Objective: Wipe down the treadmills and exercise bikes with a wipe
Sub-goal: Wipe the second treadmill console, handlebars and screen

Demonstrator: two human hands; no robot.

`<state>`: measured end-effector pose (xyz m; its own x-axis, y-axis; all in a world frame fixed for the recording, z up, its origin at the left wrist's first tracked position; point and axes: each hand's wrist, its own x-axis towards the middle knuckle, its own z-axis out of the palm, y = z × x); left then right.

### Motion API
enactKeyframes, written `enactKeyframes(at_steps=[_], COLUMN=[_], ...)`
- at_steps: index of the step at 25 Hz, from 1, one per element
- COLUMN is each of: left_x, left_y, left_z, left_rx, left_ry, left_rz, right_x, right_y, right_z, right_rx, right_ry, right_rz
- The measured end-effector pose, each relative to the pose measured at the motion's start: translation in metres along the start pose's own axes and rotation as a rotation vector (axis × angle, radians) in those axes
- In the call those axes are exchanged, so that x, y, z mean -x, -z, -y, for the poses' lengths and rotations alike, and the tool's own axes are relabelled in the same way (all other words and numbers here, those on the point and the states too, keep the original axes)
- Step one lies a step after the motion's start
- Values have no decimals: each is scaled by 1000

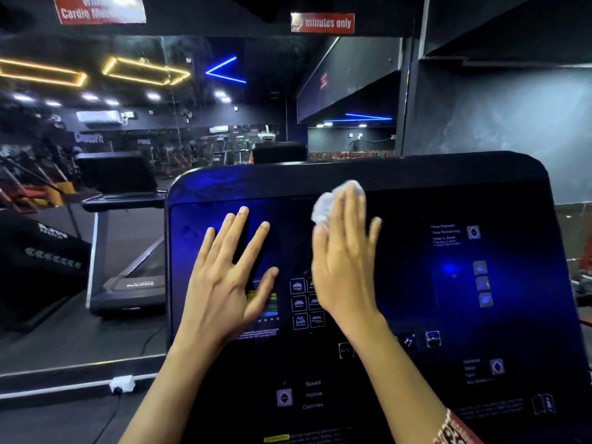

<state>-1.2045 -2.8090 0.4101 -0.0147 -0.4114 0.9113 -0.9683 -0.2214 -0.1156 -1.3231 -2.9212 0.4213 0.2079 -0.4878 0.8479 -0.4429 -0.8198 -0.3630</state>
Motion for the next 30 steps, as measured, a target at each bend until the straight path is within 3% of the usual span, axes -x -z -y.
enactKeyframes(at_steps=[3, 5, 6, 9, 11, 14, 16, 21, 24, 27, 30], left_x=[0, 2, 3, 5, 6, 7, 10, 7, 7, 16, 24], left_y=[2, 4, 6, 9, 11, 17, 21, 23, 23, 26, 30], left_z=[6, 11, 14, 19, 25, 38, 47, 61, 65, 73, 77], left_rx=[11, 1, -3, -15, -15, -1, -17, -27, -6, 15, 29], left_ry=[-6, -10, -9, -13, 24, 36, 24, 15, 22, 18, 29], left_rz=[13, 27, 29, 34, 21, 6, 8, 1, 0, 2, 7], right_x=[19, 41, 41, 2, -20, 12, 35, -19, -17, 16, 2], right_y=[-6, 3, 10, 12, 0, -16, -5, -13, -32, -25, -20], right_z=[17, -5, -20, -31, 0, 28, 13, 22, 63, 53, 48], right_rx=[13, 121, 161, 137, 83, 120, 165, 66, 77, 136, 97], right_ry=[351, 453, 413, 50, 18, 471, 604, 117, 329, 540, 289], right_rz=[81, 107, 86, -23, -29, 79, 155, 11, 59, 148, 74])
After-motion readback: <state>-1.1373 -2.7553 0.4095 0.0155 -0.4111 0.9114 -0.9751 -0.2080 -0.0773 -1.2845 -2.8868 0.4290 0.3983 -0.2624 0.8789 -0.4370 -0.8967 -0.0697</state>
